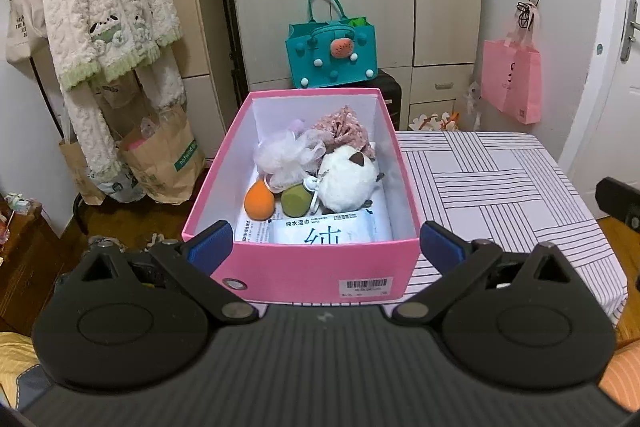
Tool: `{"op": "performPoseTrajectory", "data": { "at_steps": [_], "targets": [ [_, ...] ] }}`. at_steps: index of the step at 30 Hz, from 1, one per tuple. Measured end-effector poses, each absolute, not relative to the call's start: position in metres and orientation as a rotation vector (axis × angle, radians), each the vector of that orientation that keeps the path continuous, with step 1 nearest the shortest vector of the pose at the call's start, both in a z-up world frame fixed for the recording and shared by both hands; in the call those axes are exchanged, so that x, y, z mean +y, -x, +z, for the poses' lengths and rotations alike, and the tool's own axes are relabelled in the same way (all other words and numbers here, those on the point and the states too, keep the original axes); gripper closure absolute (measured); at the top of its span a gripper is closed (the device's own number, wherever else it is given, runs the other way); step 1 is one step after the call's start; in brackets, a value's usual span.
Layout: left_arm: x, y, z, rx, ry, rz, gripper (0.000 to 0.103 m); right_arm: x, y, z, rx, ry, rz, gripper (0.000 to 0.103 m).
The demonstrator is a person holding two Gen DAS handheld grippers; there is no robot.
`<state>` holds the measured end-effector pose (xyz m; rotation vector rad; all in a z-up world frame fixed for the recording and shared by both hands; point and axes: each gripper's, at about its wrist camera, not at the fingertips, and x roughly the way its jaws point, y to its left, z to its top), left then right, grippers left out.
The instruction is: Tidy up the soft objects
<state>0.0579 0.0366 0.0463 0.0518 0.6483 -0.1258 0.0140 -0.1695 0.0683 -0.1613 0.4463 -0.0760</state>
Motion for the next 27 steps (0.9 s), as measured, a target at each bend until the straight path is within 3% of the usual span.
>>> {"op": "performPoseTrajectory", "data": {
  "at_steps": [27],
  "targets": [
    [0.043, -0.053, 0.056, 0.601, -0.104, -0.115, 0.002, -0.181, -0.022, 0.058, 0.49, 0.073, -0.076, 0.0]
  ]
}}
